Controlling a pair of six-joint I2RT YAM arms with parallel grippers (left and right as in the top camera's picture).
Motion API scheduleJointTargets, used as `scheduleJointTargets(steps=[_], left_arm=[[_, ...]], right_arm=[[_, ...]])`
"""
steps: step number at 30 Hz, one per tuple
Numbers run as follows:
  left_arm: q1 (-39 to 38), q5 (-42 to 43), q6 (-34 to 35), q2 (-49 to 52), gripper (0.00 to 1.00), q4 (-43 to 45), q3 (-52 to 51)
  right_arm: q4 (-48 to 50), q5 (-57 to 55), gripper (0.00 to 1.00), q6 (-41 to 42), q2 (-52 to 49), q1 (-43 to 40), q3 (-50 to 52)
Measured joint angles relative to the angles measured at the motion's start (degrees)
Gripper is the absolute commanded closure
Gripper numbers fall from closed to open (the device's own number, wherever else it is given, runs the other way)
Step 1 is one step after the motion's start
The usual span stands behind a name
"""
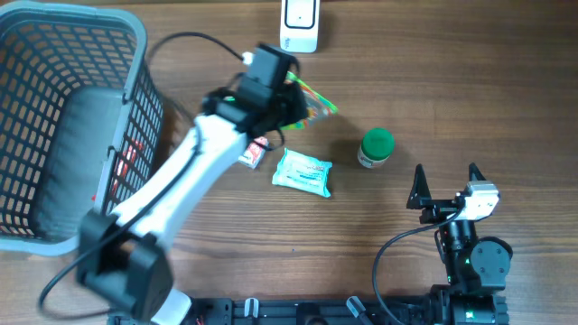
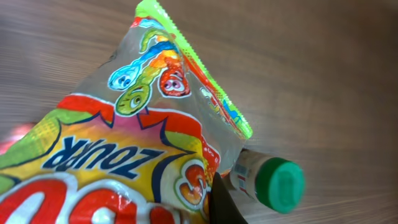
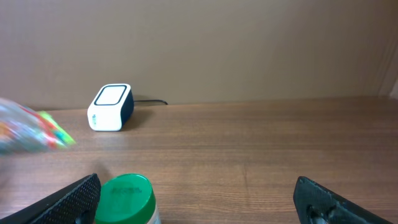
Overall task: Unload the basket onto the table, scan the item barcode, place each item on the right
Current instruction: 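Swipe the Haribo bag under the scanner and release it on the table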
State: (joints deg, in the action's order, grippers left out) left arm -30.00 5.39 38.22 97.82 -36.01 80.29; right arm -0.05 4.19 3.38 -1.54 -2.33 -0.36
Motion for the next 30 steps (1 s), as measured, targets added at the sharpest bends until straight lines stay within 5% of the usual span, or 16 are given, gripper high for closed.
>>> scheduleJointTargets(steps=[12, 13, 14, 16, 19, 27, 28, 30], left_arm=[[-5.29, 0.07, -15.96, 13.97, 0.95, 10.60, -0.09], [-5.25, 0.31, -17.40, 13.97, 0.78, 10.75, -0.09], [-5.25, 0.48, -18.51, 13.97, 0.50, 11.08, -0.09], [-5.25, 0.90, -20.37, 13.97, 0.18, 11.50, -0.09], [-5.25, 1.42, -21.49, 13.94, 0.01, 12.22, -0.09], [-2.58, 1.57, -22.01, 8.63, 0.06, 12.22, -0.09], [-2.12, 1.57, -21.75, 7.30, 0.15, 12.24, -0.09], [-1.33, 1.60, -21.03, 5.03, 0.60, 12.31, -0.04]], right_arm=[[0.00, 0.00, 0.00, 0.00, 0.00, 0.00, 0.00], [0.00, 0.00, 0.00, 0.00, 0.00, 0.00, 0.00], [0.00, 0.00, 0.00, 0.00, 0.00, 0.00, 0.00], [0.00, 0.00, 0.00, 0.00, 0.00, 0.00, 0.00], [0.00, 0.00, 0.00, 0.00, 0.00, 0.00, 0.00], [0.00, 0.00, 0.00, 0.00, 0.00, 0.00, 0.00], [0.00, 0.00, 0.00, 0.00, 0.00, 0.00, 0.00], [0.00, 0.00, 0.00, 0.00, 0.00, 0.00, 0.00]])
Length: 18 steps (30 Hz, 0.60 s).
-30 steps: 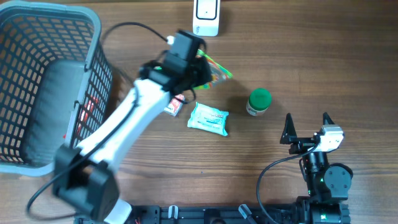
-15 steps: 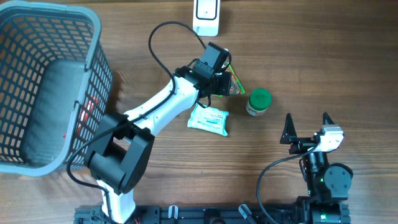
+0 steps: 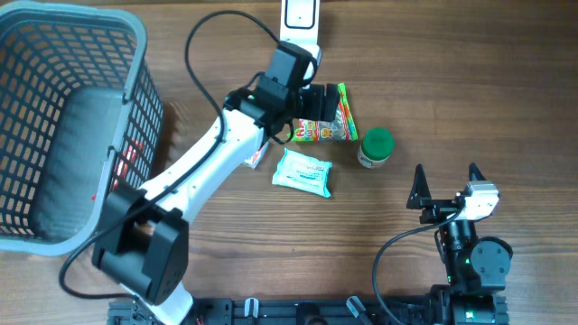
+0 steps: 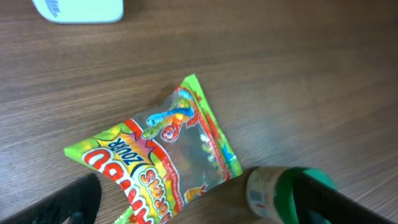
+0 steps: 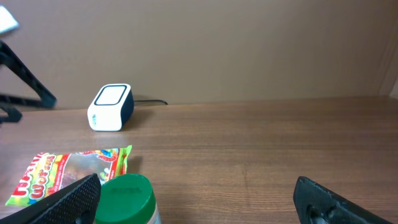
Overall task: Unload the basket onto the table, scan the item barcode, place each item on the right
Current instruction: 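Swipe the Haribo bag under the scanner and release it on the table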
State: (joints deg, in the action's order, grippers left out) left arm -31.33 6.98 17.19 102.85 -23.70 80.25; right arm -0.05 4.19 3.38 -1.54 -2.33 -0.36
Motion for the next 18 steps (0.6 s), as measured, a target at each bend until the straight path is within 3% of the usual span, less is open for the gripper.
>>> scheduleJointTargets(steps=[1, 3, 18], left_arm=[[0.02, 0.00, 0.59, -0.33, 0.78, 0.07, 0.00], [0.00, 0.17, 1.51, -0.44, 0.96, 0.57, 0.00], [0.02, 0.37, 4.81, 1.44, 0.96, 3.89, 0.00]], right_arm=[[0.00, 0.00, 0.00, 0.00, 0.00, 0.00, 0.00], [0.00, 0.00, 0.00, 0.00, 0.00, 0.00, 0.00], [0.00, 0.00, 0.00, 0.00, 0.00, 0.00, 0.00]])
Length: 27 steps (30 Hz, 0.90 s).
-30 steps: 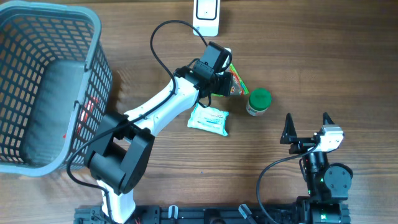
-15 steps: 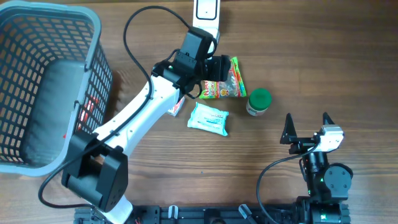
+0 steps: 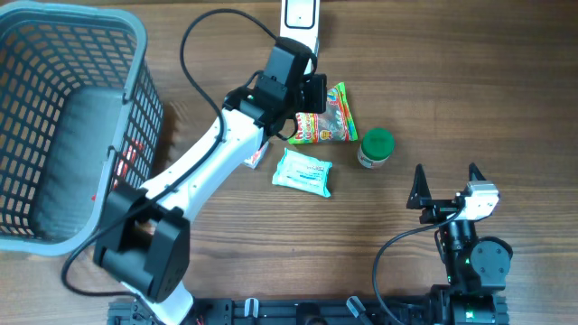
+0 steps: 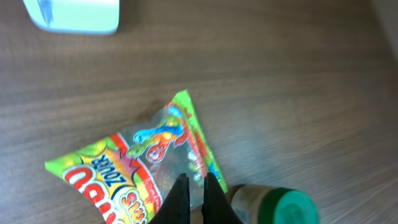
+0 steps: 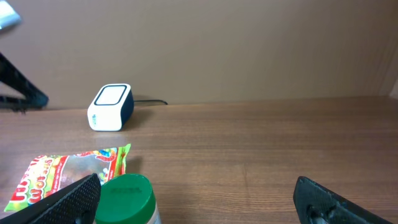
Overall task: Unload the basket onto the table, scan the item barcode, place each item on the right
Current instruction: 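Swipe the Haribo bag under the scanner and release it on the table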
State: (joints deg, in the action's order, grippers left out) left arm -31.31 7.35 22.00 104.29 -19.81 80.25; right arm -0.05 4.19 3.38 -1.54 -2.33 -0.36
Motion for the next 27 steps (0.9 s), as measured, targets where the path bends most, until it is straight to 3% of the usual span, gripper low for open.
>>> scheduleJointTargets(steps=[9, 21, 23, 25, 27], left_arm=[[0.00, -2.43, 3.21, 7.30, 0.96, -6.60, 0.00], [0.00, -4.96, 4.52, 6.40, 0.94, -8.59, 0.00], [0.00, -4.98, 4.55, 4.20, 0.80, -9.01, 0.00], [0.00, -5.44, 4.85, 0.20, 0.55, -9.99, 0.00], [0.00, -6.32, 4.92, -5.16, 0.00, -11.37, 0.00]], right_arm=[[0.00, 0.00, 0.00, 0.00, 0.00, 0.00, 0.00], [0.00, 0.00, 0.00, 0.00, 0.00, 0.00, 0.00], [0.00, 0.00, 0.00, 0.00, 0.00, 0.00, 0.00], [0.00, 0.00, 0.00, 0.00, 0.00, 0.00, 0.00], [0.00, 0.00, 0.00, 0.00, 0.00, 0.00, 0.00]])
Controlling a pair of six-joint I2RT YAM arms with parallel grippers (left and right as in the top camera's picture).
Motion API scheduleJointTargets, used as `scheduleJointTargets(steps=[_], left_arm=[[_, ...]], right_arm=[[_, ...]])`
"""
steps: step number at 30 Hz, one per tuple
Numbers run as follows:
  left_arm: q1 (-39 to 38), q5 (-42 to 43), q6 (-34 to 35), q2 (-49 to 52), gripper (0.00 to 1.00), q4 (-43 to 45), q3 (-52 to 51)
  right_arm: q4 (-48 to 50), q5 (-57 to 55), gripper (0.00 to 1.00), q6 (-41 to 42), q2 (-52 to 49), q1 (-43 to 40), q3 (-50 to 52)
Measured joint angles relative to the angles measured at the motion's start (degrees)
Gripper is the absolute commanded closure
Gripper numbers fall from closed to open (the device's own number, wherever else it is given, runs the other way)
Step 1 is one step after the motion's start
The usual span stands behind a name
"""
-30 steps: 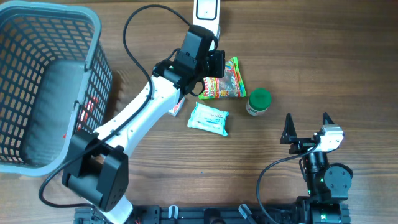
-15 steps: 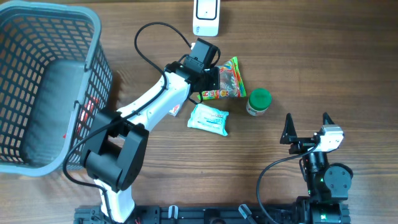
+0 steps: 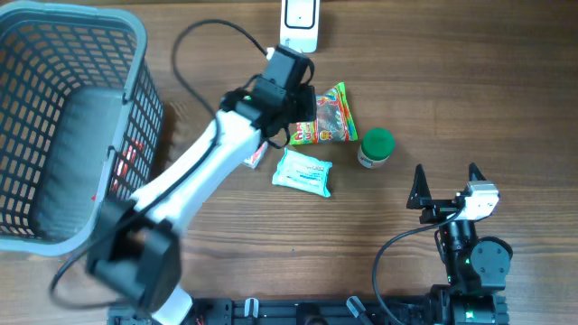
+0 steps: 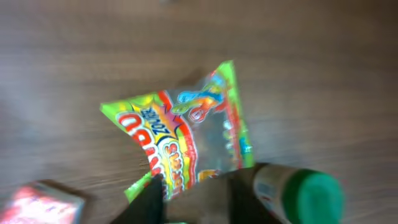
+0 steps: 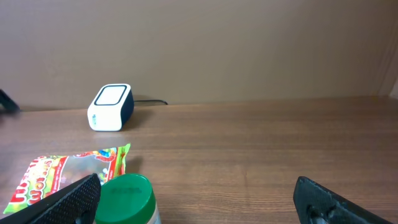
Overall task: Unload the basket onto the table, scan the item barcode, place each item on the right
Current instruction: 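Swipe the Haribo bag under the scanner and release it on the table, then reach into the basket and grasp the red Nescafé stick with left gripper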
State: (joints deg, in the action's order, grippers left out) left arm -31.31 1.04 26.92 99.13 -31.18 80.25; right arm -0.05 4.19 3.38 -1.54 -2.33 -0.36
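Observation:
The bright candy bag (image 3: 330,116) lies flat on the table below the white barcode scanner (image 3: 299,23), and in the blurred left wrist view the candy bag (image 4: 186,134) fills the middle. My left gripper (image 3: 305,104) hovers over its left end. The left gripper (image 4: 196,202) is open, its dark fingers apart with nothing between them. My right gripper (image 5: 202,202) rests open near the front edge, far from the bag. The scanner (image 5: 111,107) shows at the back in the right wrist view.
A green-lidded bottle (image 3: 377,147) stands just right of the bag. A pale wipes pack (image 3: 302,171) and a small red box (image 3: 256,153) lie below the bag. A grey mesh basket (image 3: 36,54) fills the left side.
My left gripper's fingers were almost together over the bag and now stand apart. The wrist has shifted, so the scanner has left its view. The bag and the right arm have not moved.
First my left gripper held the candy bag off the table below the scanner. Then the bag lay by the green-lidded bottle with the gripper open above it. Later the fingers were nearly together over the bag; now they are apart again.

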Motion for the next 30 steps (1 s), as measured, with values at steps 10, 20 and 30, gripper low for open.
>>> scheduleJointTargets(steps=[10, 20, 30], left_arm=[[0.22, -1.84, -5.03, -21.03, 0.00, -3.21, 0.00], [0.31, -5.97, -11.37, -39.63, 0.00, -3.21, 0.00], [0.31, -6.82, -21.16, -45.38, 0.00, -3.23, 0.00]], right_arm=[[0.00, 0.00, 0.00, 0.00, 0.00, 0.00, 0.00], [0.00, 0.00, 0.00, 0.00, 0.00, 0.00, 0.00], [0.00, 0.00, 0.00, 0.00, 0.00, 0.00, 0.00]])
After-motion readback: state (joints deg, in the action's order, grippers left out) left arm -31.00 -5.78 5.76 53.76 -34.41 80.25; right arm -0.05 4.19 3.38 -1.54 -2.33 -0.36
